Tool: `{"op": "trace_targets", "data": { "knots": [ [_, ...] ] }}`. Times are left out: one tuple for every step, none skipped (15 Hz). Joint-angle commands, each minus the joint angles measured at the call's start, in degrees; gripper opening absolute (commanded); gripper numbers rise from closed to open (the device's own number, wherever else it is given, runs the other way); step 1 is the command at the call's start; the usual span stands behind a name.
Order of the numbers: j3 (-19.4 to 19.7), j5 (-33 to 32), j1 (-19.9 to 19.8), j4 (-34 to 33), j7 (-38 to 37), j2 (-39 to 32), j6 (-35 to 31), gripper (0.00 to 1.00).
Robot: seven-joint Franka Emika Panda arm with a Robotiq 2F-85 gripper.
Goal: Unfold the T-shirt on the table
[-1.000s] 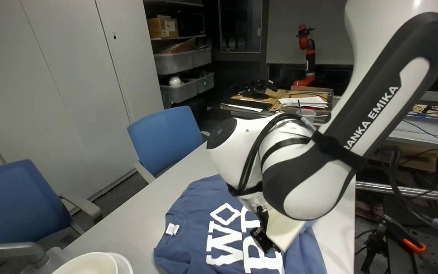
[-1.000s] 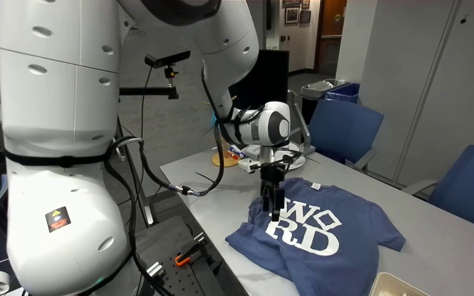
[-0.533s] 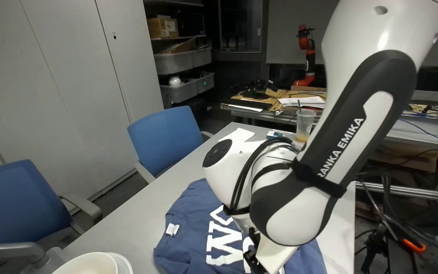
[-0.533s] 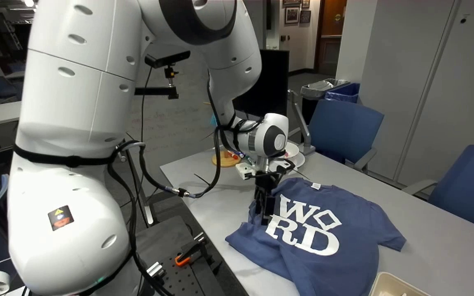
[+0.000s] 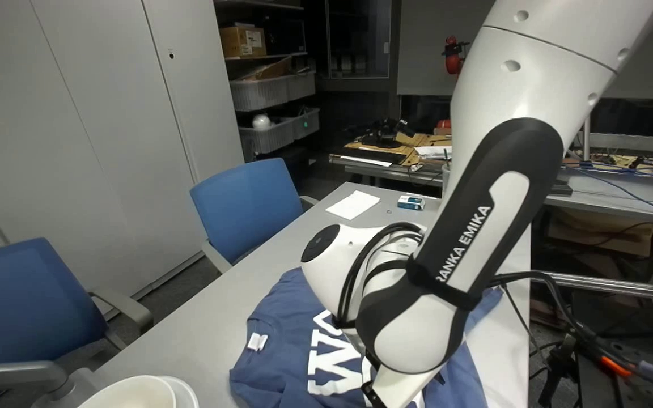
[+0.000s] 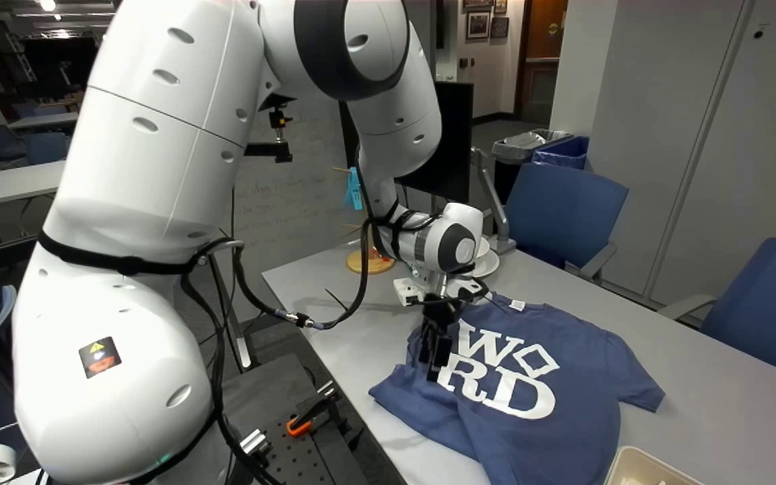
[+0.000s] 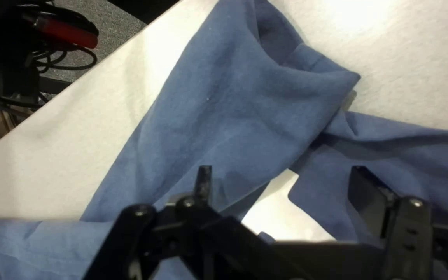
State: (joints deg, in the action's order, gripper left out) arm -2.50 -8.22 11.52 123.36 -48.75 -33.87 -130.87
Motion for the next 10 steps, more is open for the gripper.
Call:
{"op": "trace_targets", "data": {
  "knots": [
    [1.9,2.0,0.2,-0.9,1.8,-1.8,0.2,0.9],
    [2.3,1.8,0.2,-0.6,1.6,-1.8,0.1,0.89],
    [2.8,1.7,0.3,-0.4,1.5,-1.9,0.0,0.88],
    [3.1,1.6,0.3,-0.2,1.3,-1.9,-0.1,0.87],
    [3.4,1.7,0.2,-0.1,1.4,-2.0,-0.1,0.76],
    [3.5,1.7,0.2,0.0,1.4,-1.8,-0.1,0.63],
    [3.6,1.7,0.3,0.1,1.3,-1.7,-0.1,0.56],
    [3.8,1.5,0.4,0.2,1.1,-1.5,-0.1,0.48],
    [4.0,1.2,0.6,0.4,0.9,-1.3,-0.3,0.38],
    [4.1,1.1,0.7,0.5,0.8,-1.2,-0.3,0.32]
  ]
}}
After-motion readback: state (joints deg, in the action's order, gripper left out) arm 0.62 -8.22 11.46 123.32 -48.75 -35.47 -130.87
